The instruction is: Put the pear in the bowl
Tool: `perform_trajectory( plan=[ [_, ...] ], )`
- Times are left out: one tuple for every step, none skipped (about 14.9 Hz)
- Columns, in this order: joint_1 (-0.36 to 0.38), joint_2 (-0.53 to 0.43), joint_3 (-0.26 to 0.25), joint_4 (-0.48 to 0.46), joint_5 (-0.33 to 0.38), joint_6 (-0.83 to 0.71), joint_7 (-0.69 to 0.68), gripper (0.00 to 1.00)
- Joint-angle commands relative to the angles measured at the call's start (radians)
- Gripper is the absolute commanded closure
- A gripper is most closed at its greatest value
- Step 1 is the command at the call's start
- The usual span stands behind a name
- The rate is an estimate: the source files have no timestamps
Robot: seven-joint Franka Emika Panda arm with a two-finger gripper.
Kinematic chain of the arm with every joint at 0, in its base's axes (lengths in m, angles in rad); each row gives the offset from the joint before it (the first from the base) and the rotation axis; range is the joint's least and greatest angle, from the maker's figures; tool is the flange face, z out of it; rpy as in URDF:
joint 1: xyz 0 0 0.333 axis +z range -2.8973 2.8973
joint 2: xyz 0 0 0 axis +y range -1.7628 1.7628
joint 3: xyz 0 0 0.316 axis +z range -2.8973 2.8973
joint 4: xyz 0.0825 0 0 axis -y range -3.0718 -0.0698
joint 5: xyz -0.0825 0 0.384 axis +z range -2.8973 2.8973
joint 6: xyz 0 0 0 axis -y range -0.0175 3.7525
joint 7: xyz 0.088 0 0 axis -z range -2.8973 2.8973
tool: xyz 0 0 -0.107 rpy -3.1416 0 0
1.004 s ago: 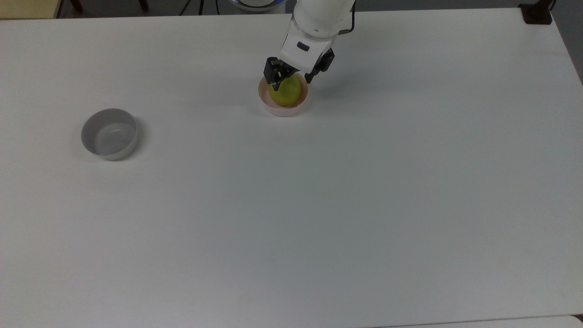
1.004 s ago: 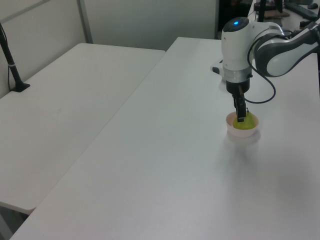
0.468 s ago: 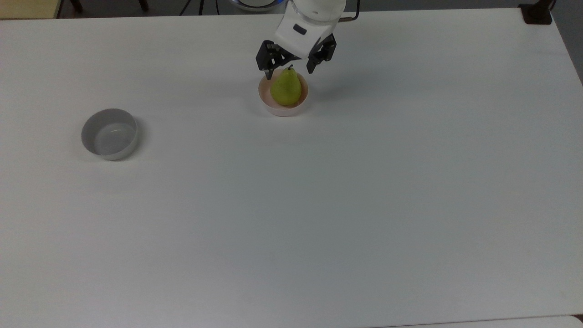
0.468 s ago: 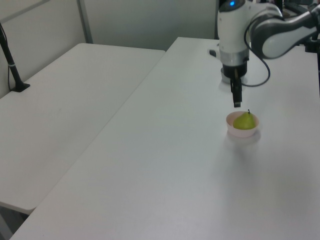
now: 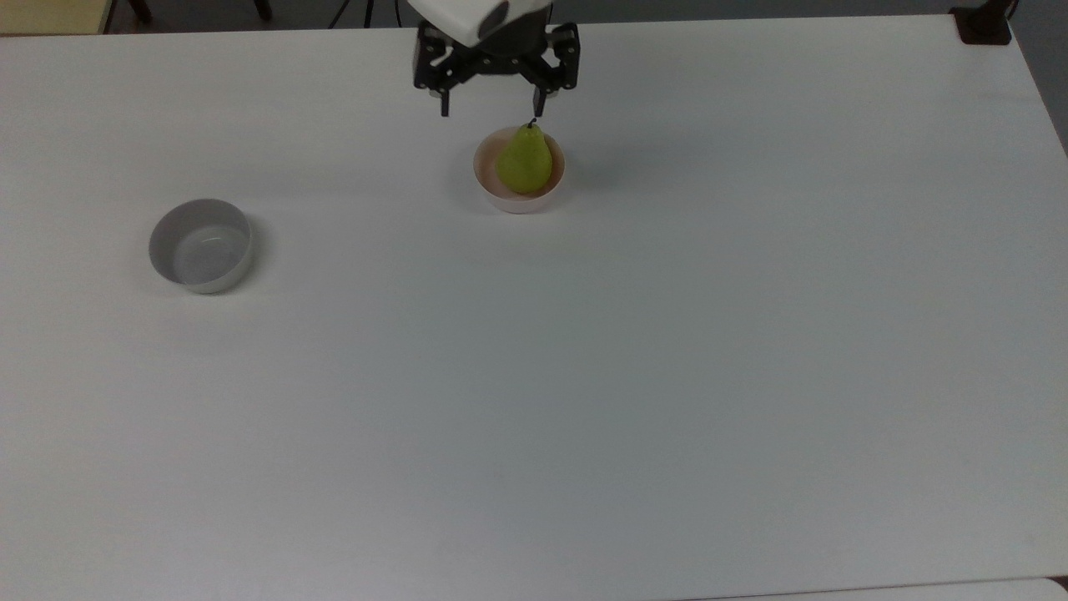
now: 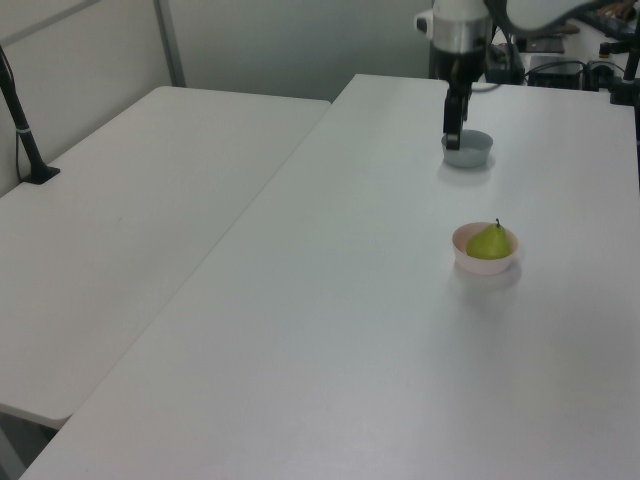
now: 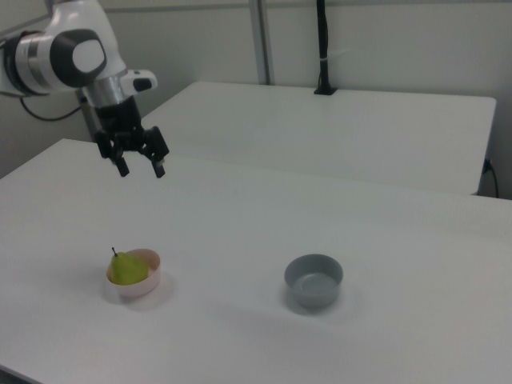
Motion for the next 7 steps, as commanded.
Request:
perform_trajectory(
  plan=[
    [-0.048, 0.002, -0.008, 0.098, 0.06, -0.064, 0.013, 0.0],
    [-0.059, 0.0, -0.008, 0.115, 0.075, -0.073, 0.013, 0.0],
    [-0.062, 0.0, -0.008, 0.128, 0.079, -0.082, 0.013, 0.0],
    [-0.064, 0.0, -0.008, 0.139, 0.079, -0.09, 0.013, 0.0],
    [-0.07, 0.0, -0.008, 0.148, 0.08, -0.096, 0.013, 0.0],
    [-0.076, 0.002, -0.009, 0.156, 0.085, -0.101, 0.015, 0.0],
    [-0.078, -0.001, -0.009, 0.156, 0.098, -0.11, 0.015, 0.0]
  ],
)
